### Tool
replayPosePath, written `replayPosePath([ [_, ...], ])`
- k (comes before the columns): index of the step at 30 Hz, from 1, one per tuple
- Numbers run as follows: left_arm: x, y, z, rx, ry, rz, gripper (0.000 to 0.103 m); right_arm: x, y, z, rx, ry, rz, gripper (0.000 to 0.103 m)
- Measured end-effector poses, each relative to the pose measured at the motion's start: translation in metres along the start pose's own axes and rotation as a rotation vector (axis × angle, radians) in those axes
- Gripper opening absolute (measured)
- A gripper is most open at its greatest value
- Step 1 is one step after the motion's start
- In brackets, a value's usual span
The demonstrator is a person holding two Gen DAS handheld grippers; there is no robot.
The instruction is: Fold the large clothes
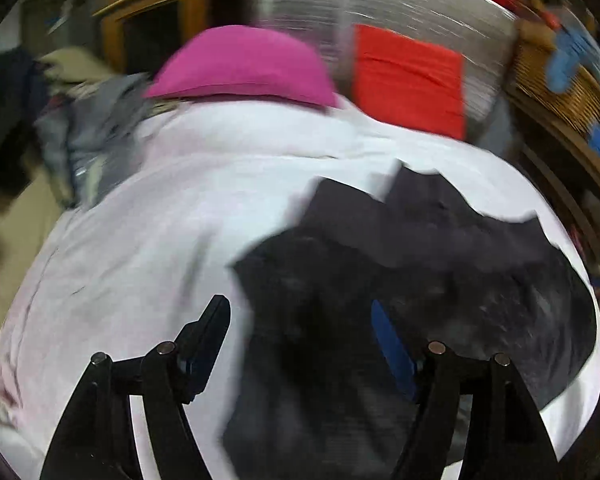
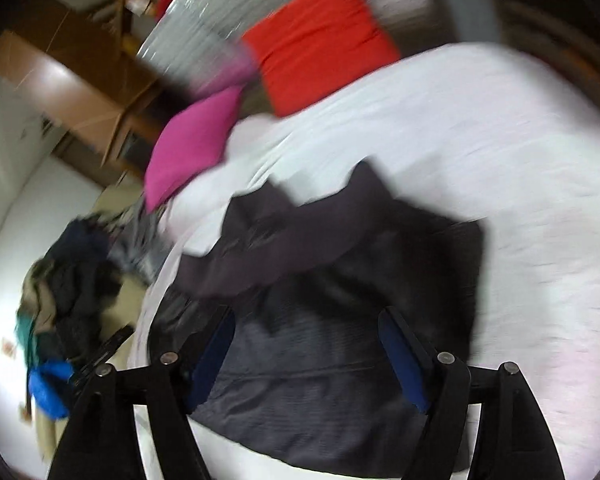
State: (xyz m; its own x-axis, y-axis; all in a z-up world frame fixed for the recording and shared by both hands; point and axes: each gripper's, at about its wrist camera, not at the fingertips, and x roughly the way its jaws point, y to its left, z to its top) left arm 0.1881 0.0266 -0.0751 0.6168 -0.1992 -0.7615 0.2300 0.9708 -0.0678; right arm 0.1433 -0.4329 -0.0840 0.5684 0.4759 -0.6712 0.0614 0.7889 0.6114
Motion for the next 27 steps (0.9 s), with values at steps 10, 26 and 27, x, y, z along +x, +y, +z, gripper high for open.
replayPosePath([
  [10, 0.083, -0.047, -0.025, 0.072, 0.145, 0.013, 0.076, 0.045, -0.076, 0.028, 0.158, 0.013, -0.143, 0.077],
  [26, 0.003, -0.056, -0.044, 0.047, 0.043, -0.055, 0.076, 0.021, 0.061, -0.037, -0.131, 0.06, 0.049, 0.077],
  [27, 0.008, -0.063, -0.042, 0.049, 0.046, -0.063, 0.076, 0.026, 0.065, -0.04, -0.122, 0.078, 0.091, 0.077],
])
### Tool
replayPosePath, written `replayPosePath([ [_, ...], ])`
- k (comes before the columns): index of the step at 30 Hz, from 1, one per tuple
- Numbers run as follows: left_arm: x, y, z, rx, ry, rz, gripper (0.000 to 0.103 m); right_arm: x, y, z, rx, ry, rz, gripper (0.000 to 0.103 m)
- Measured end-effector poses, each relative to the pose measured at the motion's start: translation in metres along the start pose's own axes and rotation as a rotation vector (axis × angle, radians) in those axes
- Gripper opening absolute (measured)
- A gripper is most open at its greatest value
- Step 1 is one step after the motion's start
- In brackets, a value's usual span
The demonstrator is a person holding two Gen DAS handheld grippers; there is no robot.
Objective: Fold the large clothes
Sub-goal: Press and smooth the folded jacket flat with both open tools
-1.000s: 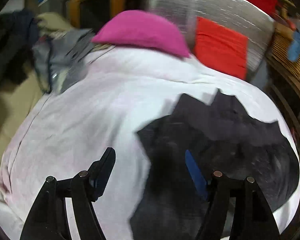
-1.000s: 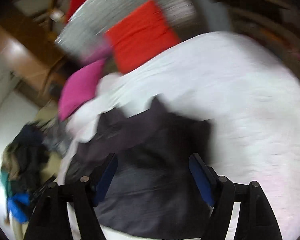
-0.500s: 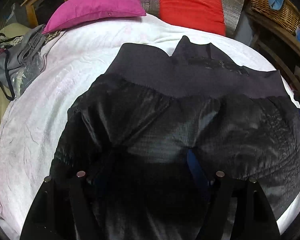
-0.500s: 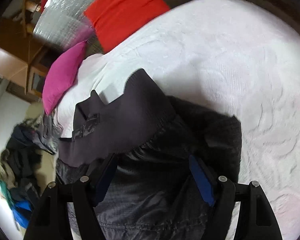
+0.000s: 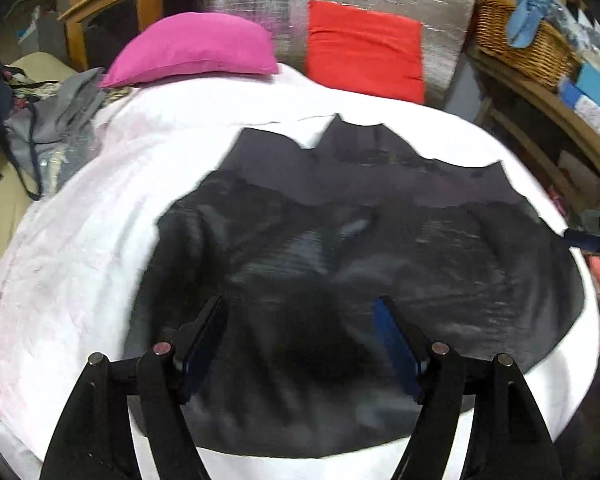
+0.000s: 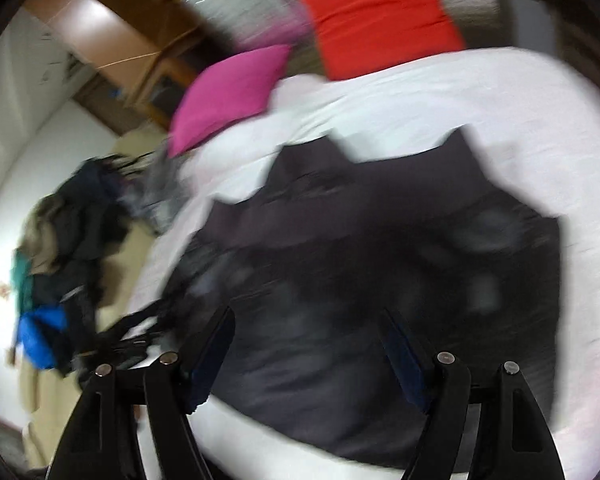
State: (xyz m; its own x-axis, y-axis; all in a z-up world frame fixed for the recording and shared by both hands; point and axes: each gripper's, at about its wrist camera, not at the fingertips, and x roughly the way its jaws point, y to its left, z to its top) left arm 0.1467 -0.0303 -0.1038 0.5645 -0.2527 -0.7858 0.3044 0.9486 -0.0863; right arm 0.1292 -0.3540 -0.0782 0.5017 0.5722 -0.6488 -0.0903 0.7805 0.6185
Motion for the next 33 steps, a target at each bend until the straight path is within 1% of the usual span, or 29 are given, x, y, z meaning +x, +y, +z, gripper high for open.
replayPosePath([
  [1, 0.002, -0.007, -0.001, 0.005, 0.006, -0.007, 0.076, 0.012, 0.004, -0.002, 0.018, 0.02, 0.061, 0.077],
  [3, 0.008, -0.018, -0.002, 0.01, 0.014, -0.025, 0.076, 0.034, 0.004, -0.001, 0.058, 0.04, 0.083, 0.077],
  [5, 0.02, -0.029, -0.002, 0.013, 0.033, -0.032, 0.076, 0.064, -0.008, -0.001, 0.115, 0.101, 0.103, 0.078],
  [6, 0.027, -0.032, -0.002, 0.031, 0.053, -0.025, 0.076, 0.071, -0.016, 0.0, 0.127, 0.095, 0.055, 0.077],
  [7, 0.036, -0.034, -0.003, 0.047, 0.074, -0.004, 0.077, 0.073, -0.029, 0.001, 0.156, 0.066, -0.02, 0.077],
  [8, 0.042, -0.033, -0.004, 0.043, 0.081, 0.012, 0.08, 0.073, -0.044, 0.003, 0.214, 0.046, -0.003, 0.077],
  [10, 0.054, -0.029, -0.005, 0.017, 0.092, 0.03, 0.092, 0.071, -0.064, 0.003, 0.317, 0.025, 0.042, 0.075],
  [11, 0.059, -0.026, -0.004, 0.009, 0.093, 0.032, 0.093, 0.07, -0.069, 0.005, 0.335, 0.022, 0.044, 0.075],
  [14, 0.059, -0.024, -0.001, -0.008, 0.093, 0.032, 0.093, 0.066, -0.055, 0.008, 0.266, 0.021, -0.02, 0.077],
  [16, 0.055, -0.022, 0.001, -0.013, 0.092, 0.048, 0.093, 0.058, -0.044, 0.006, 0.239, 0.005, -0.038, 0.077],
  [20, 0.035, -0.021, -0.001, -0.006, 0.071, 0.084, 0.093, 0.033, -0.019, -0.005, 0.181, -0.03, -0.031, 0.078],
  [25, 0.011, -0.018, -0.008, -0.013, 0.048, 0.092, 0.093, 0.003, 0.001, -0.034, 0.127, -0.049, -0.068, 0.078],
  [28, -0.005, -0.018, -0.016, -0.008, 0.041, 0.089, 0.093, 0.0, 0.008, -0.047, 0.11, -0.043, -0.087, 0.078],
  [31, -0.007, -0.025, -0.018, 0.001, 0.036, 0.089, 0.093, -0.001, 0.01, -0.06, 0.095, -0.045, -0.109, 0.079],
  [33, -0.005, -0.028, -0.016, 0.001, 0.036, 0.084, 0.093, 0.006, 0.01, -0.065, 0.085, -0.041, -0.118, 0.079],
])
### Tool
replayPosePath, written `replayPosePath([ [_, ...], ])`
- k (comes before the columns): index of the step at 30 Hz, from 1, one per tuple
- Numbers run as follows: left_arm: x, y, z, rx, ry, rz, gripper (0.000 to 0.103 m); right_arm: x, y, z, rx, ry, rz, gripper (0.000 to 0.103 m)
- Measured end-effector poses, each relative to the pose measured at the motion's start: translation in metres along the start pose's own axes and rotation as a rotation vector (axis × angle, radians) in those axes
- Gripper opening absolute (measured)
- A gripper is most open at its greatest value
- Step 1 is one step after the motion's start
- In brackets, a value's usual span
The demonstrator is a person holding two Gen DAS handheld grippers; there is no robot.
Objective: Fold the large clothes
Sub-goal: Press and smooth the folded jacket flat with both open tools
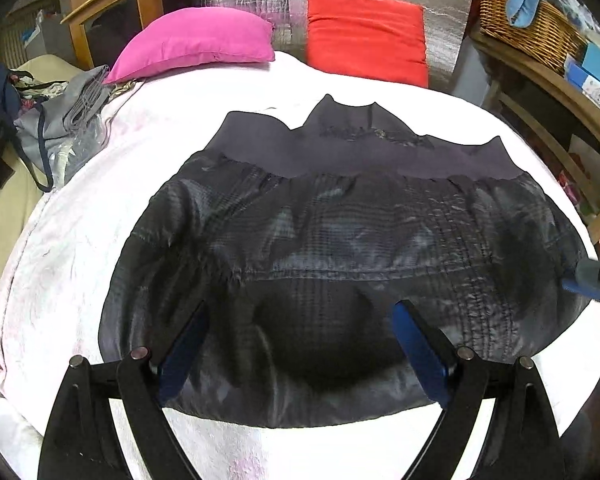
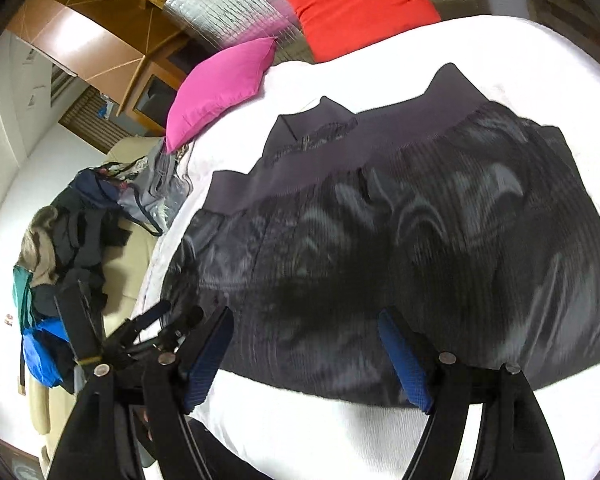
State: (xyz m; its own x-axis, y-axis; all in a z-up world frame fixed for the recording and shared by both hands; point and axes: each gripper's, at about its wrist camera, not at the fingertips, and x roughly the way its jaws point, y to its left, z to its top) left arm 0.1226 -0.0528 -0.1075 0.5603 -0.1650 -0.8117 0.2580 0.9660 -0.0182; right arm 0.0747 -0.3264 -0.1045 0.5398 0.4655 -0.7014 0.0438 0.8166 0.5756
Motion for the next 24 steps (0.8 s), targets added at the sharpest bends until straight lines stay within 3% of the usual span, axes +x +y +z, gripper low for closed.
replayPosePath([
  [2, 0.001, -0.002, -0.001, -0.003, 0.0, -0.009, 0.093, 0.01, -0.004, -0.004, -0.022, 0.012, -0.047, 0.079],
  [4, 0.01, -0.004, -0.002, -0.008, 0.017, -0.017, 0.093, 0.025, -0.017, -0.004, -0.04, 0.008, -0.164, 0.079],
  [7, 0.031, -0.006, -0.01, 0.003, 0.079, 0.005, 0.093, 0.022, -0.025, -0.003, 0.023, -0.014, -0.156, 0.079],
  [10, 0.017, -0.004, -0.014, -0.025, 0.06, 0.007, 0.093, -0.003, -0.006, -0.007, -0.031, -0.069, -0.201, 0.079],
  [13, -0.016, -0.002, -0.016, -0.052, -0.014, -0.022, 0.093, -0.033, 0.017, -0.019, -0.106, -0.14, -0.252, 0.081],
  [17, -0.063, -0.007, -0.024, -0.05, -0.12, 0.009, 0.094, -0.068, 0.043, -0.05, -0.159, -0.247, -0.29, 0.087],
  [21, -0.095, -0.016, -0.036, -0.038, -0.197, 0.045, 0.097, -0.082, 0.061, -0.08, -0.205, -0.284, -0.36, 0.094],
  [24, -0.11, -0.021, -0.043, -0.029, -0.204, 0.057, 0.098, -0.085, 0.073, -0.1, -0.237, -0.297, -0.431, 0.096],
])
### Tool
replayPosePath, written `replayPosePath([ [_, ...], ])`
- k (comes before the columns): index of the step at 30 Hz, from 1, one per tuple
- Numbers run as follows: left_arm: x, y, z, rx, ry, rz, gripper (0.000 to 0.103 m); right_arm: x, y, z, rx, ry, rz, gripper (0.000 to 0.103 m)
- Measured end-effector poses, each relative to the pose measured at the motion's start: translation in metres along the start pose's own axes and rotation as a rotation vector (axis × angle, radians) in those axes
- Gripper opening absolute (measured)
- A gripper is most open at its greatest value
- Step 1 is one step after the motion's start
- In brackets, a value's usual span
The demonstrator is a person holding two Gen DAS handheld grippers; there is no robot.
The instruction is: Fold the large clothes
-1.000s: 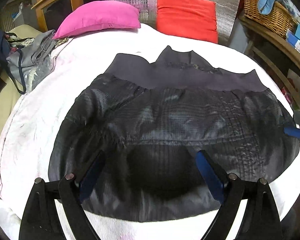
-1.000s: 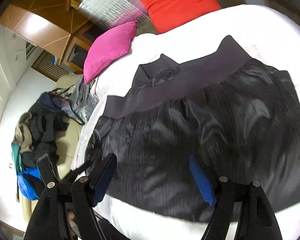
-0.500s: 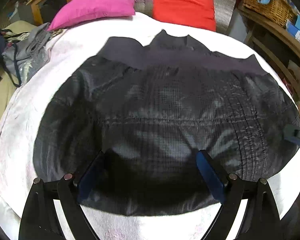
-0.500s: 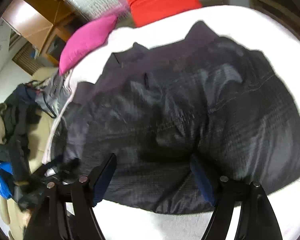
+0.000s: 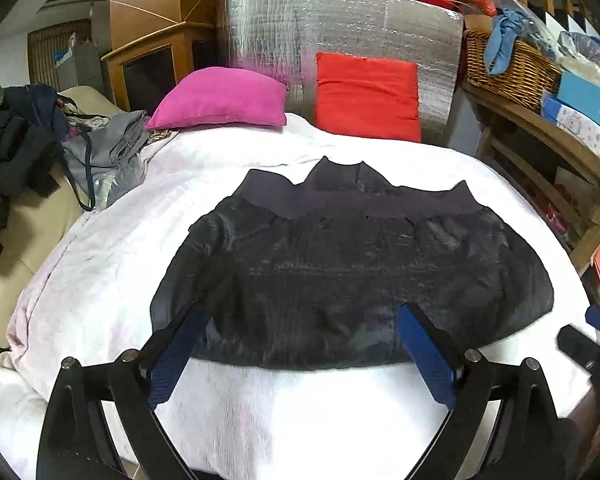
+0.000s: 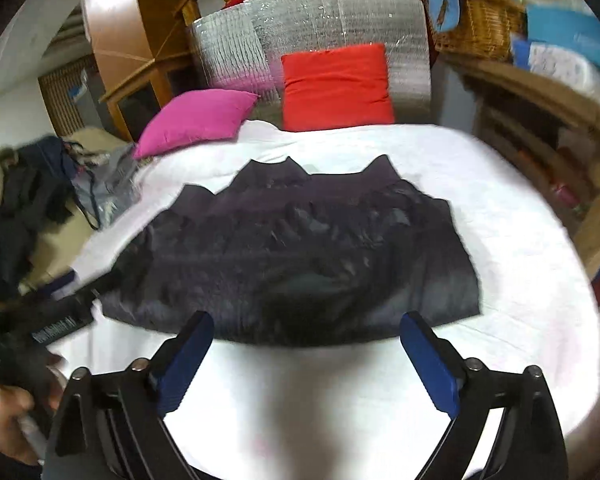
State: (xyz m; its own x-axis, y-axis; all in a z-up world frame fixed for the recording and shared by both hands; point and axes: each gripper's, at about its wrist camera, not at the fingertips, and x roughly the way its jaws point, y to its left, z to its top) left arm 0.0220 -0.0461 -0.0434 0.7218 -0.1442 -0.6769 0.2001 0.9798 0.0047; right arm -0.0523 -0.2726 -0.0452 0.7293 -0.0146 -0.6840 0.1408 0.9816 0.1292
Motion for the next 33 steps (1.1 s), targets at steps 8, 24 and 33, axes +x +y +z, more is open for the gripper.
replayPosePath([
  [8, -0.036, -0.003, -0.01, -0.035, -0.04, 0.007, 0.098, -0.036, 0.021, -0.009, -0.04, -0.092, -0.046, 0.096],
  [24, -0.055, -0.007, -0.013, -0.014, -0.078, 0.067, 0.103, -0.048, 0.027, -0.013, -0.041, -0.116, -0.078, 0.096],
  [33, -0.056, 0.001, -0.013, -0.022, -0.088, 0.103, 0.103, -0.048, 0.029, -0.007, -0.041, -0.124, -0.084, 0.096],
])
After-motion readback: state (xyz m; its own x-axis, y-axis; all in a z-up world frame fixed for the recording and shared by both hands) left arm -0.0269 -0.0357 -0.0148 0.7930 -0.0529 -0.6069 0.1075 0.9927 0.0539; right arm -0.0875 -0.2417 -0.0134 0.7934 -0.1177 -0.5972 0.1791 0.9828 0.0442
